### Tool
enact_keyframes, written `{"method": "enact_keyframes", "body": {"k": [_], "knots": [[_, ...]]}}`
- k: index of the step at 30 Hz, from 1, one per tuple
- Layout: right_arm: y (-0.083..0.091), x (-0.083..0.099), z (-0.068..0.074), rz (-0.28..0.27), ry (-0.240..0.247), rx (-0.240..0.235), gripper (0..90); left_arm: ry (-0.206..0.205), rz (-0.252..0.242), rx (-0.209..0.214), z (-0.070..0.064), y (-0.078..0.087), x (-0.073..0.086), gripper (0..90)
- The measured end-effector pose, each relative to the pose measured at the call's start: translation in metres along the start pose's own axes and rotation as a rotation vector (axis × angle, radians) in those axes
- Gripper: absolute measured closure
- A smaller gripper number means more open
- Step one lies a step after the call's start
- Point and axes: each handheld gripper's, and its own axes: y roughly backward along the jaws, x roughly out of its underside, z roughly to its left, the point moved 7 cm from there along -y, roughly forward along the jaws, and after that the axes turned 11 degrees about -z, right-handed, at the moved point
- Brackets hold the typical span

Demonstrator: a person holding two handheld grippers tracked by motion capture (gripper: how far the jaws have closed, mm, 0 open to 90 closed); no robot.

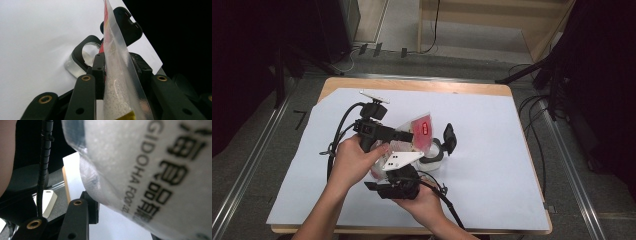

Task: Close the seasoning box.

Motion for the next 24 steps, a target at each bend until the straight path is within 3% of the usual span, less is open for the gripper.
{"method": "enact_keyframes", "body": {"k": [24], "knots": [[0.0013,-0.001,-0.0014,0.003,-0.001,0.004,63.1,-0.005,0.0,0.007,-0.0007,-0.0017,-0.0019,69.5]]}}
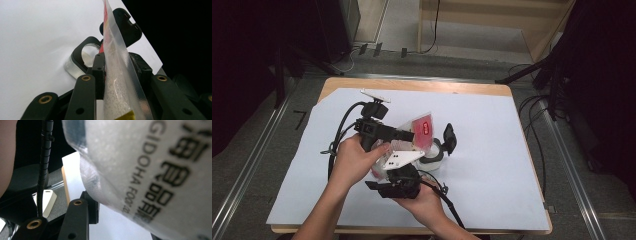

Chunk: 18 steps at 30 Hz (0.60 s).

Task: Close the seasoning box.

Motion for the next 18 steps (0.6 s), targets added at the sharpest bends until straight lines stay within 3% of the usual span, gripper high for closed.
{"method": "enact_keyframes", "body": {"k": [18], "knots": [[0.0006,-0.0008,0.0002,0.001,0.001,0.0,63.2,0.0,-0.005,0.001,-0.001,0.0,-0.0009,69.5]]}}
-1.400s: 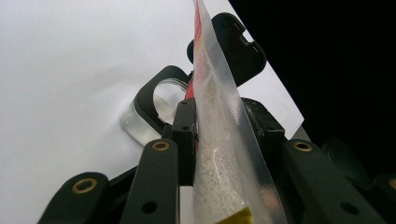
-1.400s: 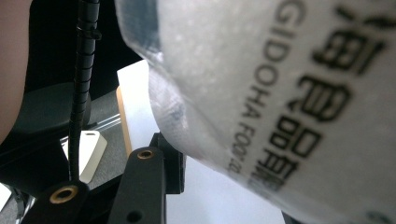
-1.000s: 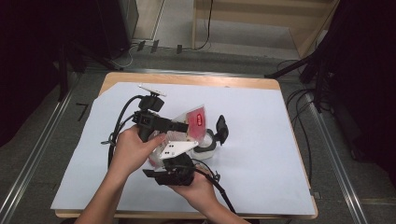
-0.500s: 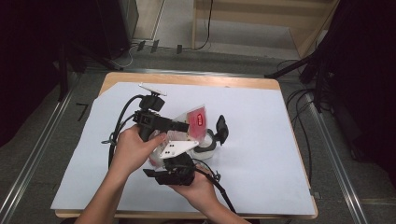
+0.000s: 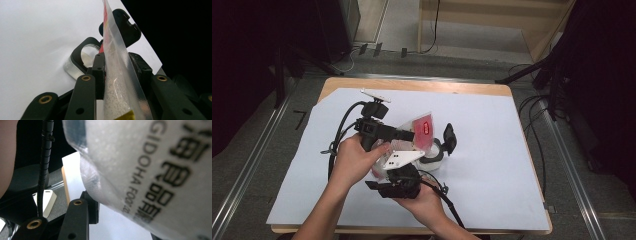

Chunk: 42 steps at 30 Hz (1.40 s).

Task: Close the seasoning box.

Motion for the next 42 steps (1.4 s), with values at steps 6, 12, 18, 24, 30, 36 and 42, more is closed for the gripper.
{"method": "enact_keyframes", "body": {"k": [6,12,18,24,30,36,42], "knots": [[-0.0001,-0.0002,-0.0001,0.0,0.001,0.001,63.2,0.001,-0.001,-0.001,0.0001,0.0001,-0.0003,69.5],[0.0001,-0.0012,0.0008,-0.005,-0.003,-0.001,63.1,-0.002,0.002,-0.003,-0.0007,0.0006,-0.0008,69.4],[-0.0002,-0.0007,0.0006,-0.007,-0.008,-0.002,63.1,-0.002,0.004,-0.005,-0.0008,-0.0006,-0.0007,69.4],[-0.0002,-0.0007,0.0004,-0.006,-0.007,0.0,63.1,-0.002,0.001,-0.004,-0.0011,-0.0009,-0.001,69.4],[-0.0001,-0.0008,0.0006,-0.007,-0.006,0.0,63.2,-0.004,0.0,-0.005,-0.0013,-0.0007,-0.001,69.4],[0.0001,-0.0007,0.0005,-0.006,-0.004,0.0,63.2,-0.004,0.0,-0.004,-0.0013,-0.0009,-0.0011,69.5],[0.0003,-0.0016,0.0011,-0.006,-0.01,-0.003,63.3,0.003,0.0,0.001,-0.0014,-0.0005,-0.0017,69.2]]}}
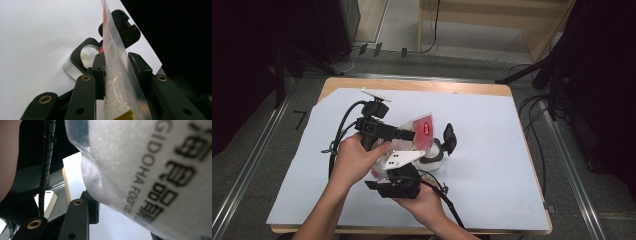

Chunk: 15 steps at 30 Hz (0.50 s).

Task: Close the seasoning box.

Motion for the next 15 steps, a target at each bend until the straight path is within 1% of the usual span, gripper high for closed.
{"method": "enact_keyframes", "body": {"k": [7,15], "knots": [[0.0002,0.0,-0.0003,-0.003,-0.001,0.002,63.3,-0.008,0.001,-0.007,-0.0007,0.0001,-0.0001,69.1],[0.0004,0.0001,-0.0005,-0.001,0.0,0.004,63.3,-0.003,-0.002,0.001,-0.0005,-0.0003,-0.0003,69.2]]}}
